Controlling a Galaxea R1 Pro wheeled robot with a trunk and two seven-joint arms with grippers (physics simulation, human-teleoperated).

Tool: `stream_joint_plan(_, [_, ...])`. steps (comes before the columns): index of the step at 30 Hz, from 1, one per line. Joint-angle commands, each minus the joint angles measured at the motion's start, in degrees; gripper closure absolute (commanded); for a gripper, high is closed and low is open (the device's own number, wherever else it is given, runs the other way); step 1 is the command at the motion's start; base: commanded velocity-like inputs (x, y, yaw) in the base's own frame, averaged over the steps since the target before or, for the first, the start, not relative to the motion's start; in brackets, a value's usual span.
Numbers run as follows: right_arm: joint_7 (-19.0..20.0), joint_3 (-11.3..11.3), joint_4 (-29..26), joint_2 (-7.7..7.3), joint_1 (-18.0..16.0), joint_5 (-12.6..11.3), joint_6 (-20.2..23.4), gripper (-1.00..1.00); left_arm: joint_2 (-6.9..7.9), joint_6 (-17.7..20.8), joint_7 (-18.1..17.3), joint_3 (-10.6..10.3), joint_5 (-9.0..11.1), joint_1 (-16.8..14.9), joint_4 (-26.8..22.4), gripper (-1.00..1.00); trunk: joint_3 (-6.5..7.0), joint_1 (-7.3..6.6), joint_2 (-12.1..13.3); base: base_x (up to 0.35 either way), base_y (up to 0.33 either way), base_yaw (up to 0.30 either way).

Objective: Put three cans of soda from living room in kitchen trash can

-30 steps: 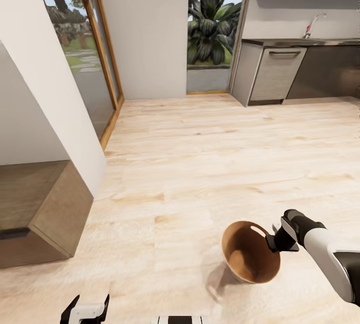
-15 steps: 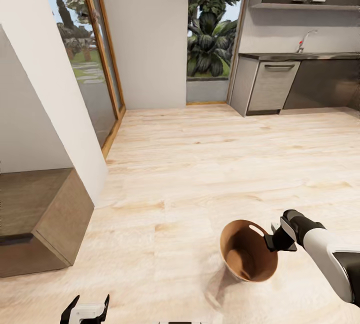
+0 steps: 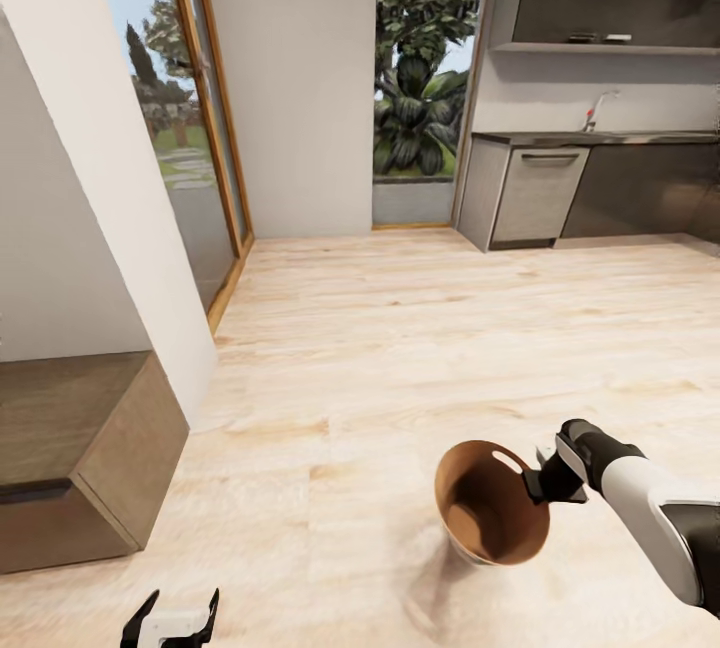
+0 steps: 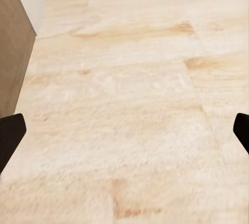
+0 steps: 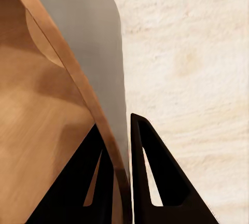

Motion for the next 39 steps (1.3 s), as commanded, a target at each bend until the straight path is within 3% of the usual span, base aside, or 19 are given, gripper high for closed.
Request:
stream_joint_plan(1, [0.48, -1.01, -0.02, 0.17, -0.02, -1.23, 0.17, 1.0, 0.01, 0.01, 0.0, 0.0, -0.01, 0.0, 0.0, -1.0, 0.23, -0.03, 0.02, 0.0, 0.0, 0.0])
stream_joint_plan(7, [1.22, -1.1, 0.22, 1.88, -0.02, -1.13, 0.24, 1.0, 0.06, 0.01, 0.0, 0.02, 0.0, 0.0, 0.0, -1.0, 1.56, -0.18, 0.1, 0.0, 0.0, 0.0])
stream_joint_plan(15, [1.31, -1.08, 0.28, 2.71, -0.02, -0.94, 0.3, 1.0, 0.07, 0.03, 0.0, 0.02, 0.04, 0.0, 0.0, -1.0, 3.33, -0.39, 0.2, 0.0, 0.0, 0.0])
stream_joint_plan(39, [1.29, -1.05, 0.48, 3.09, 0.45, -0.98, 0.01, 1.0, 0.07, 0.03, 0.0, 0.02, -0.02, 0.0, 0.0, -1.0, 7.64, -5.66, 9.83, 0.0, 0.0, 0.0])
